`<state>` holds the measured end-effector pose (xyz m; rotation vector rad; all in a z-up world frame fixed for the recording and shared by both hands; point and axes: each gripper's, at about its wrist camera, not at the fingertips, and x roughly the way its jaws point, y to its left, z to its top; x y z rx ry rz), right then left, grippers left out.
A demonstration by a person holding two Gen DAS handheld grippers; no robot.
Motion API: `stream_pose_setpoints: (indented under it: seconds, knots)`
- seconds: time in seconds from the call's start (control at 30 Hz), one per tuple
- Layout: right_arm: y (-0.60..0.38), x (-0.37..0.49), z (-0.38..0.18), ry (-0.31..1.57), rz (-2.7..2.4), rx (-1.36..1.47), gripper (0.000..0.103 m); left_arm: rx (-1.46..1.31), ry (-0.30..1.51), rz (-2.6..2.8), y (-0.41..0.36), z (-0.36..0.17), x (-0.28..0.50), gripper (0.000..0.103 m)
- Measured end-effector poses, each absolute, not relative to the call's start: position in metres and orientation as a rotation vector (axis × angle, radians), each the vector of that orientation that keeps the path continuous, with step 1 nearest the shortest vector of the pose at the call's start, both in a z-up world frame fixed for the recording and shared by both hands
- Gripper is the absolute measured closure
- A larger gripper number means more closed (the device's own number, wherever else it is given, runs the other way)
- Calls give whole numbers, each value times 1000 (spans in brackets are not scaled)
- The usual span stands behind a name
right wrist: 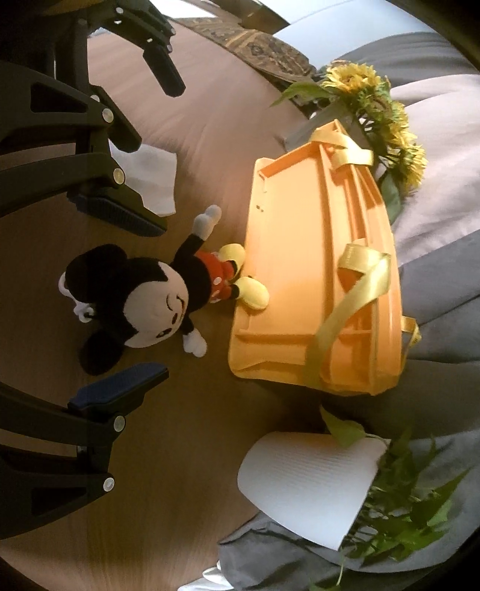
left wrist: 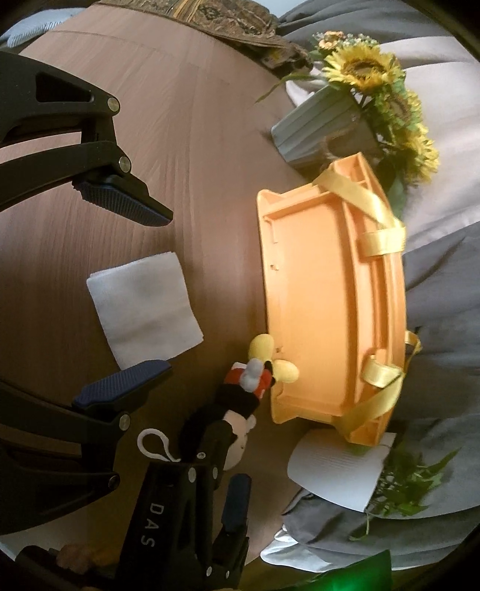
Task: Organize soft objects
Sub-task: 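Grasp the white tissue with the left tool while the right tool grasps the Mickey plush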
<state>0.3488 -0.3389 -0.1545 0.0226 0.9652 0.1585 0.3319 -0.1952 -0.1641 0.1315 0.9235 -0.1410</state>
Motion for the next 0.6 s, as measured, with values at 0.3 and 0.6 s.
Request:
stream_pose_setpoints:
  seconds: [0.3, 0.6]
  knots:
    - [-339, 354, -174, 1017, 157, 11, 32, 143, 965, -157, -206, -187, 343, 32]
    - [-336, 362, -187, 1039, 165, 22, 32, 107, 1027, -159, -204, -206, 352, 39]
